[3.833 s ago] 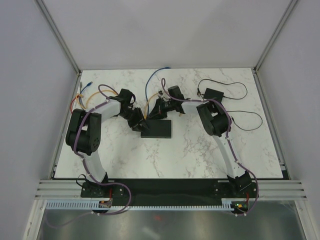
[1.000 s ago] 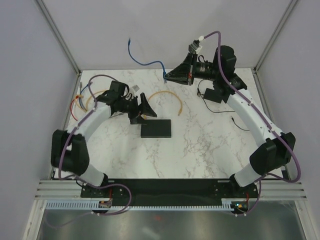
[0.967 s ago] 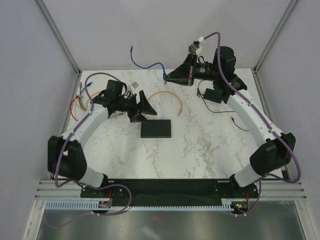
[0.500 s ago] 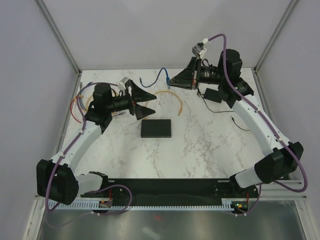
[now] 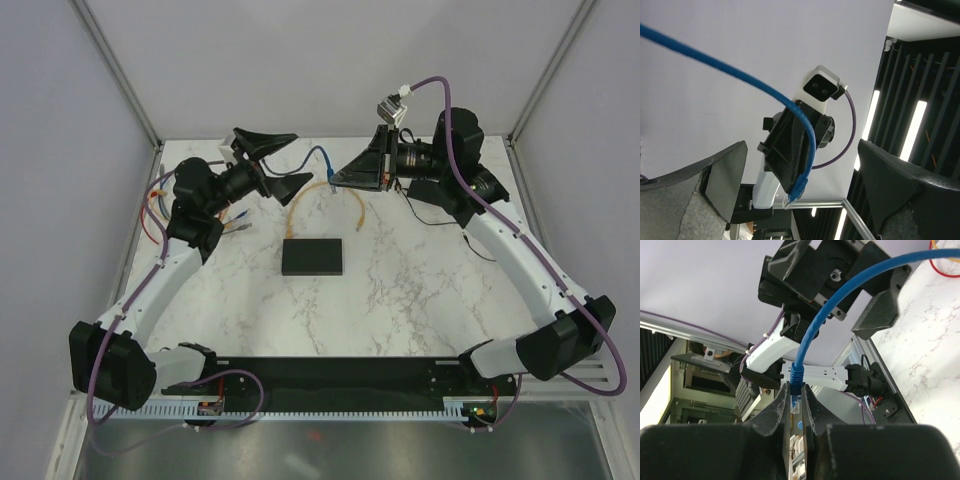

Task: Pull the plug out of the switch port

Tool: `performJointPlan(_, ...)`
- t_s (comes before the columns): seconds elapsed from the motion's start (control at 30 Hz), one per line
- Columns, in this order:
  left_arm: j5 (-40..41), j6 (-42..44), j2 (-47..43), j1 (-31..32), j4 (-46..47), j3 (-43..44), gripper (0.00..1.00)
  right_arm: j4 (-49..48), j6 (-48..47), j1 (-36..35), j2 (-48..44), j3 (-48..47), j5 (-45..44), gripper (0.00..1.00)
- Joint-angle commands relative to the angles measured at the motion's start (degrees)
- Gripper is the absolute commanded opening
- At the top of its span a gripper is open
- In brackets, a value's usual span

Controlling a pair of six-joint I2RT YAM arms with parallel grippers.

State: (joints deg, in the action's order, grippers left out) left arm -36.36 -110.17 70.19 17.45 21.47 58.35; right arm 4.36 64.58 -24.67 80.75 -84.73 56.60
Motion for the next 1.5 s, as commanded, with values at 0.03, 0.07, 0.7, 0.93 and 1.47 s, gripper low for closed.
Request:
performJointPlan(0.03, 4.19, -8.22, 1.69, 1.09, 0.59, 1.85, 1.00, -1.81, -1.29, -1.44, -2.70, -0.17, 0.44, 0.00)
performJointPlan(0.07, 4.02, -8.31, 2.05, 1.44, 0.50, 2.12, 0.99, -1.81, -1.30, -1.52, -2.96, -0.17, 0.62, 0.00)
performJointPlan(0.7, -9.53, 33.07, 13.46, -2.51, -40.08, 20.29, 0.02, 2.48, -5.16, -3.72, -5.25, 4.48, 7.65, 0.20)
performJointPlan(0.93, -0.49, 64.43, 19.27, -8.30, -67.06, 28.74, 0.02, 10.13, -9.99, -3.55, -4.37, 4.31, 5.45, 0.36)
performJointPlan(1.47, 30.64, 93.47, 32.89, -26.32, -82.73, 34.90, 0.02, 31.76, -24.23, -2.67, -0.68, -1.05, -2.46, 0.36)
